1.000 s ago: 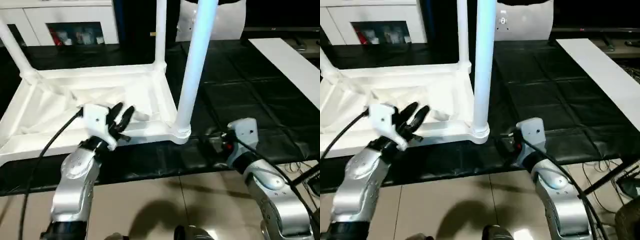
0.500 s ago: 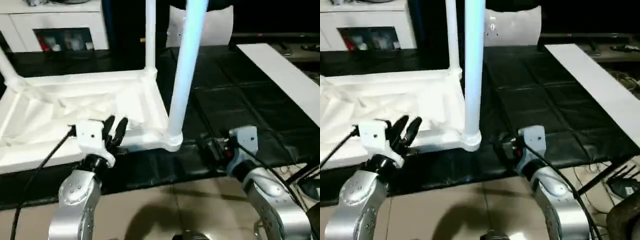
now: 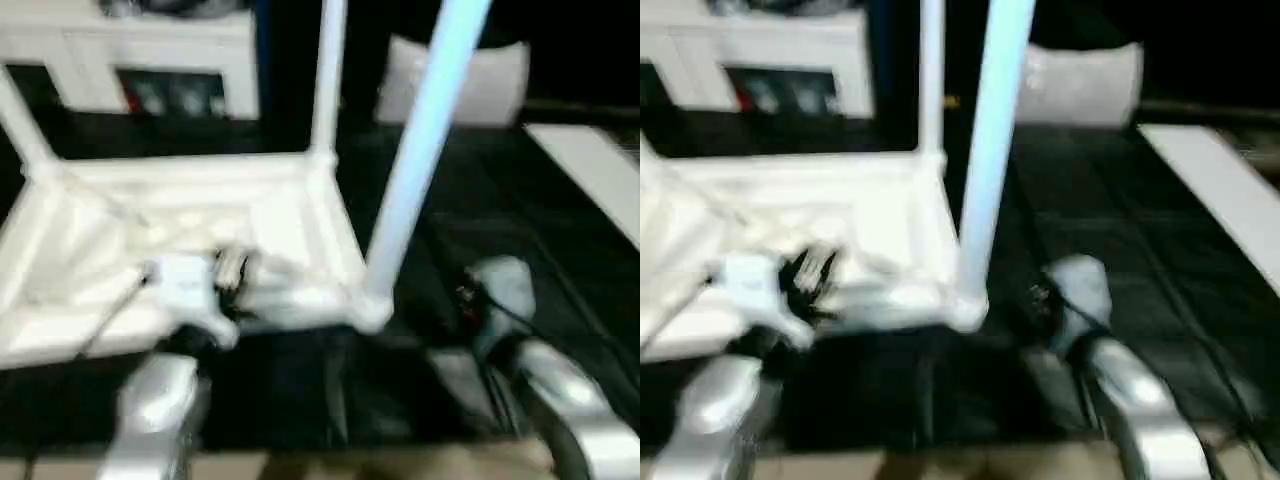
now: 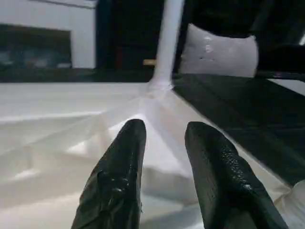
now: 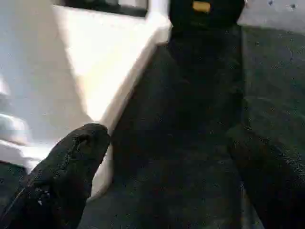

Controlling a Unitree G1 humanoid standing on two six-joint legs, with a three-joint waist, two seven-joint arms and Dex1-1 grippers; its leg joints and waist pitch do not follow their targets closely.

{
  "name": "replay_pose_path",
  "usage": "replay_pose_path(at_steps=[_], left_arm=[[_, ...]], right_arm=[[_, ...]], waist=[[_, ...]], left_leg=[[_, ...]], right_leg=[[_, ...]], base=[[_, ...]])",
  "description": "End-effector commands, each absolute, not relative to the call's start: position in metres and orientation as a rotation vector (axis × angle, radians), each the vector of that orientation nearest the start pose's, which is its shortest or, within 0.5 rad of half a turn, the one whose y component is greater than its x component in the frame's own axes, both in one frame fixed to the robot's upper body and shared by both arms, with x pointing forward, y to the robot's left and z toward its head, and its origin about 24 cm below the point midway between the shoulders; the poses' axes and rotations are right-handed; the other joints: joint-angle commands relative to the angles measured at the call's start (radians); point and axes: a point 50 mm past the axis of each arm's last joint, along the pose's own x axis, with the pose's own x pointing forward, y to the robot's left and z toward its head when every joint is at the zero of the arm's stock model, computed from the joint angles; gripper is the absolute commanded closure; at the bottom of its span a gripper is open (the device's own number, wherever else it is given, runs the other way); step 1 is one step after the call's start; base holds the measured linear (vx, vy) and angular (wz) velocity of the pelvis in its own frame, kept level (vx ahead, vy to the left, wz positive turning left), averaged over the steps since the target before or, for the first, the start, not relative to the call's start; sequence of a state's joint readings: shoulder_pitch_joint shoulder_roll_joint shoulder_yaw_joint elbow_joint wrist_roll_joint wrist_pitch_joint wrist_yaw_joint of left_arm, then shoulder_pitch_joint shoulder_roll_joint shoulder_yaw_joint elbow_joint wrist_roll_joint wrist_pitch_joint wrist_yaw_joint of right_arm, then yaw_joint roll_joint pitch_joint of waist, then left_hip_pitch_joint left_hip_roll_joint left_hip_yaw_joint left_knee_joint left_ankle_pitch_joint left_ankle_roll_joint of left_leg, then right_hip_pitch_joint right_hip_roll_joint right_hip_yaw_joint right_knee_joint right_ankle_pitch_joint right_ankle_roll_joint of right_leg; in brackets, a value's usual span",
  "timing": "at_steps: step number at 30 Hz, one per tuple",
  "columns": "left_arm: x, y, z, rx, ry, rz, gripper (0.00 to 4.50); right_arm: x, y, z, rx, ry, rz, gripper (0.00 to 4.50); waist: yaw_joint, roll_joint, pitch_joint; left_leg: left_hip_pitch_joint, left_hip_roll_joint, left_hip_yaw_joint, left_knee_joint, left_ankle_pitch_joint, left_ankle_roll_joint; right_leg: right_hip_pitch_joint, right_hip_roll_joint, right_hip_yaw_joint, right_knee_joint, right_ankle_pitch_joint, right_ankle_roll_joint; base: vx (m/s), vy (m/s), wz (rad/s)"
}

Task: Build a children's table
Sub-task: Rotate leg to tighten

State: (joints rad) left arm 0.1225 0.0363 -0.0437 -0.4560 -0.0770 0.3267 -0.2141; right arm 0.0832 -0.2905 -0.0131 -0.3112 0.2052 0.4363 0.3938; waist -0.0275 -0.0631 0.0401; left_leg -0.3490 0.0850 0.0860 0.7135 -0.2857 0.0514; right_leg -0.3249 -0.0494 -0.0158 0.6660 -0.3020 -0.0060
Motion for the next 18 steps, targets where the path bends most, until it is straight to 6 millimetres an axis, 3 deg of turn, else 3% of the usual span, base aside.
replay_pose_path(at_steps=[1,2,3,4,5,6,7,8,9,10,11,12,13,14,15,16,18], left_arm=[[0.224,0.138,0.089,0.003,-0.021,-0.353,2.91],[0.225,0.136,0.089,0.013,-0.019,-0.396,2.91],[0.226,0.136,0.089,0.020,-0.014,-0.430,2.72],[0.230,0.135,0.086,0.031,0.016,-0.475,2.55],[0.234,0.134,0.085,0.053,0.048,-0.548,2.55],[0.236,0.133,0.084,0.058,0.061,-0.583,2.55],[0.239,0.131,0.083,0.067,0.093,-0.635,2.52],[0.241,0.129,0.082,0.094,0.113,-0.685,2.41],[0.243,0.127,0.081,0.117,0.139,-0.753,2.25],[0.244,0.126,0.081,0.124,0.145,-0.777,2.25],[0.244,0.126,0.080,0.127,0.167,-0.800,2.17],[0.244,0.126,0.080,0.127,0.167,-0.800,2.14],[0.246,0.126,0.079,0.149,0.187,-0.856,2.08],[0.247,0.125,0.077,0.184,0.223,-0.941,1.97],[0.249,0.125,0.078,0.212,0.229,-0.974,1.79],[0.253,0.124,0.077,0.226,0.245,-0.984,1.79],[0.263,0.122,0.077,0.245,0.282,-1.018,1.74]], right_arm=[[0.225,-0.168,0.067,-0.030,0.187,0.509,0.00],[0.223,-0.167,0.067,-0.028,0.187,0.539,0.00],[0.221,-0.166,0.067,-0.027,0.190,0.565,0.00],[0.218,-0.166,0.066,-0.033,0.201,0.593,0.00],[0.215,-0.169,0.065,-0.045,0.213,0.622,0.00],[0.214,-0.170,0.065,-0.046,0.217,0.630,0.00],[0.213,-0.172,0.065,-0.044,0.221,0.643,0.00],[0.213,-0.175,0.067,-0.040,0.220,0.652,0.00],[0.213,-0.179,0.069,-0.038,0.222,0.665,0.00],[0.213,-0.180,0.069,-0.038,0.223,0.669,0.00],[0.213,-0.182,0.069,-0.047,0.231,0.683,0.00],[0.213,-0.182,0.069,-0.047,0.231,0.683,0.00],[0.212,-0.186,0.068,-0.084,0.258,0.702,0.00],[0.211,-0.191,0.067,-0.134,0.294,0.735,0.00],[0.211,-0.193,0.068,-0.148,0.306,0.746,0.00],[0.210,-0.194,0.069,-0.149,0.310,0.765,0.00],[0.211,-0.194,0.071,-0.142,0.315,0.803,0.00]], waist=[[0.022,0.009,-0.038],[0.012,0.034,-0.027],[0.009,0.053,-0.046],[0.011,0.067,-0.056],[0.003,0.058,-0.048],[0.007,0.059,-0.041],[0.014,0.054,-0.031],[0.017,0.051,-0.023],[0.018,0.060,-0.019],[0.012,0.057,-0.010],[0.005,0.060,0.001],[0.000,0.056,0.005],[0.000,0.059,0.010],[-0.002,0.059,0.008],[0.000,0.067,0.006],[-0.002,0.063,0.009],[0.000,0.070,0.006]], left_leg=[[-0.050,0.034,-0.004,-0.120,0.382,-0.036],[-0.054,0.082,-0.017,-0.145,0.405,0.031],[-0.042,0.115,-0.038,-0.131,0.430,0.042],[0.008,0.168,-0.067,-0.120,0.429,0.100],[-0.008,0.169,-0.069,-0.130,0.418,0.141],[-0.015,0.158,-0.057,-0.133,0.358,0.139],[-0.020,0.144,-0.039,-0.145,0.183,0.102],[-0.019,0.140,-0.031,-0.159,0.030,0.058],[-0.013,0.142,-0.029,-0.163,-0.036,0.035],[-0.005,0.144,-0.021,-0.172,-0.146,0.001],[-0.003,0.145,-0.013,-0.183,-0.237,-0.037],[-0.002,0.142,-0.008,-0.183,-0.277,-0.056],[0.004,0.138,-0.005,-0.181,-0.335,-0.091],[0.005,0.135,-0.007,-0.181,-0.359,-0.111],[0.006,0.135,-0.008,-0.184,-0.355,-0.116],[0.008,0.134,-0.005,-0.184,-0.363,-0.114],[0.010,0.135,-0.003,-0.183,-0.339,-0.108]], right_leg=[[0.074,-0.056,0.010,-0.042,0.912,-0.147],[0.053,-0.038,-0.004,-0.042,0.815,-0.078],[0.062,-0.044,0.002,-0.019,0.765,-0.059],[0.024,-0.076,0.017,-0.030,0.604,-0.066],[0.028,-0.099,0.028,-0.043,0.534,-0.103],[0.028,-0.105,0.031,-0.058,0.487,-0.123],[0.034,-0.108,0.033,-0.080,0.353,-0.170],[0.040,-0.105,0.032,-0.092,0.204,-0.206],[0.036,-0.101,0.031,-0.095,0.132,-0.225],[0.030,-0.097,0.032,-0.108,-0.007,-0.245],[0.024,-0.095,0.030,-0.119,-0.150,-0.249],[0.021,-0.094,0.030,-0.125,-0.223,-0.241],[0.011,-0.099,0.034,-0.139,-0.356,-0.211],[0.009,-0.102,0.036,-0.147,-0.431,-0.177],[0.006,-0.102,0.040,-0.147,-0.431,-0.158],[0.001,-0.101,0.041,-0.153,-0.439,-0.151],[-0.002,-0.104,0.043,-0.150,-0.394,-0.161]], base=[[0.055,-0.046,-0.21],[-0.044,-0.016,-0.26],[0.000,0.000,0.00],[0.000,0.000,0.00],[0.000,0.000,0.00],[0.000,0.000,0.00],[0.000,0.000,0.00],[-0.075,0.043,0.01],[-0.088,0.037,0.01],[-0.088,0.037,0.01],[-0.090,0.039,-0.01],[-0.082,0.039,-0.06],[-0.082,0.039,-0.06],[-0.078,0.033,-0.09],[-0.067,0.028,-0.08],[-0.067,0.028,-0.08],[0.000,0.000,0.00]])
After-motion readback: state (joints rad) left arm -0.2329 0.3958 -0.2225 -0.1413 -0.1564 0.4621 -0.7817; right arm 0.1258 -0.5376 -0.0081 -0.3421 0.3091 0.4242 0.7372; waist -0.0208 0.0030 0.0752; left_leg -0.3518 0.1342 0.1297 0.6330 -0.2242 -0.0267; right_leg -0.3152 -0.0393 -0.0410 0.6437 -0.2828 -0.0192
